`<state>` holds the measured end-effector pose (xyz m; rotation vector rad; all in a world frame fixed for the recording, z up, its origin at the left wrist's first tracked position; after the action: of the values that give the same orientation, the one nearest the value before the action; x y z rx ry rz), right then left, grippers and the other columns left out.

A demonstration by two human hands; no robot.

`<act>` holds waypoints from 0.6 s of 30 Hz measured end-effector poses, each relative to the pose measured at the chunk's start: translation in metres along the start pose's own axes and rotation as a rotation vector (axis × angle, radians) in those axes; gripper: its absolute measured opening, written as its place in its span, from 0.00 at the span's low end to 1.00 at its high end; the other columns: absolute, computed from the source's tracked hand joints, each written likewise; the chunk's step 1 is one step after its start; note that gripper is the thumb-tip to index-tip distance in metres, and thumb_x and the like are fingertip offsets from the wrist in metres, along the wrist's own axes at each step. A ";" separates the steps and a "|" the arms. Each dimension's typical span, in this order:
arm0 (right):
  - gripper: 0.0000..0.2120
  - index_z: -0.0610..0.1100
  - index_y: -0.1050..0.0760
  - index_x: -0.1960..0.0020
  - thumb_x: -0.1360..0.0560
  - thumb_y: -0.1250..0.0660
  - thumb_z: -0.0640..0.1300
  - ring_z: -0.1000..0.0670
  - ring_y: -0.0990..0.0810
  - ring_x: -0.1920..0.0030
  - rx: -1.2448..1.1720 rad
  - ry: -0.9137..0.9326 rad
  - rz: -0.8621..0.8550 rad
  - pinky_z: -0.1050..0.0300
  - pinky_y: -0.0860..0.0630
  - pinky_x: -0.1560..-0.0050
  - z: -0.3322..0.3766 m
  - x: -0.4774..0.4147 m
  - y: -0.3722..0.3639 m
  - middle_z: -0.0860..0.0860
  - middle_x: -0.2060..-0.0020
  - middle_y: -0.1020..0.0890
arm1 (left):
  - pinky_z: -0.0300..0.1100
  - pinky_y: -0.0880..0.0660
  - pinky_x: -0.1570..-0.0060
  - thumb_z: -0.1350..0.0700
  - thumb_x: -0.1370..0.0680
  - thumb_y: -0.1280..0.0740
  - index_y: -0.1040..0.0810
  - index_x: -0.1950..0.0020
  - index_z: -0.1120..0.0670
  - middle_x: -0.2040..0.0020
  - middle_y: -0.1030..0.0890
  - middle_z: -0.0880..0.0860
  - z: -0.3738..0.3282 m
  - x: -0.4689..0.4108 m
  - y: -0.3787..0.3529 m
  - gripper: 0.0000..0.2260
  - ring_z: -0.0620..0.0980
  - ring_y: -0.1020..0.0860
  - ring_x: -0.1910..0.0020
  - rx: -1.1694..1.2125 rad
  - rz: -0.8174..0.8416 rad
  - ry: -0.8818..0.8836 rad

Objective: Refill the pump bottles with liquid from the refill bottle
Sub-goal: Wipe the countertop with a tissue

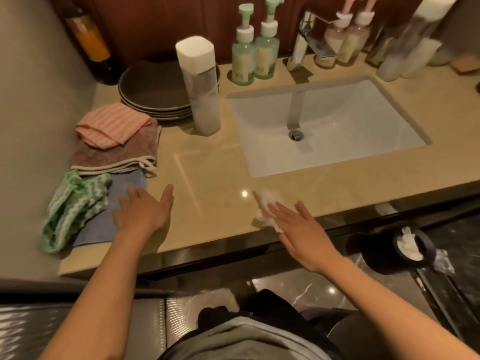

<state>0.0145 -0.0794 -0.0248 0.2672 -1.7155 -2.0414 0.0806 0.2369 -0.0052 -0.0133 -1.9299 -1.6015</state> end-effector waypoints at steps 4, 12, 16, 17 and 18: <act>0.23 0.55 0.44 0.25 0.19 0.59 0.53 0.53 0.45 0.25 0.019 -0.175 -0.028 0.48 0.57 0.26 -0.083 0.004 0.022 0.53 0.26 0.41 | 0.58 0.56 0.28 0.32 0.24 0.58 0.58 0.23 0.56 0.23 0.58 0.59 -0.030 0.031 -0.018 0.38 0.59 0.59 0.25 0.031 -0.063 -0.034; 0.24 0.45 0.46 0.24 0.19 0.52 0.46 0.48 0.46 0.24 0.020 -0.329 -0.146 0.44 0.58 0.27 -0.071 -0.045 0.023 0.48 0.25 0.41 | 0.53 0.63 0.28 0.37 0.22 0.56 0.60 0.23 0.51 0.23 0.61 0.53 -0.092 0.084 -0.057 0.32 0.53 0.64 0.25 0.078 -0.116 -0.267; 0.25 0.45 0.47 0.24 0.19 0.49 0.46 0.48 0.47 0.24 0.004 -0.179 -0.115 0.45 0.62 0.28 -0.032 -0.038 0.012 0.49 0.24 0.43 | 0.51 0.63 0.27 0.38 0.21 0.55 0.56 0.23 0.50 0.23 0.58 0.51 -0.128 0.095 -0.058 0.30 0.51 0.61 0.25 0.174 -0.095 -0.325; 0.24 0.45 0.44 0.24 0.20 0.48 0.46 0.48 0.44 0.25 0.002 -0.142 -0.111 0.44 0.62 0.28 -0.028 -0.029 0.008 0.49 0.25 0.41 | 0.51 0.62 0.27 0.38 0.21 0.54 0.55 0.23 0.50 0.23 0.57 0.50 -0.140 0.096 -0.059 0.30 0.51 0.61 0.25 0.188 -0.086 -0.355; 0.24 0.45 0.39 0.26 0.21 0.48 0.46 0.48 0.40 0.26 0.000 -0.111 -0.114 0.43 0.60 0.27 -0.026 -0.019 0.006 0.49 0.27 0.37 | 0.51 0.62 0.27 0.39 0.21 0.54 0.53 0.23 0.50 0.23 0.56 0.50 -0.150 0.098 -0.059 0.30 0.51 0.60 0.24 0.196 -0.078 -0.385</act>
<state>0.0440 -0.0941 -0.0270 0.2613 -1.8044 -2.1745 0.0467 0.0519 -0.0017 -0.1797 -2.4023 -1.5365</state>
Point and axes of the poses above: each hand's wrist, its own x-axis away from the middle knuckle, its own y-axis out of the back of the hand, z = x × y, the point moved 5 cm from there along -x, towards the middle knuckle
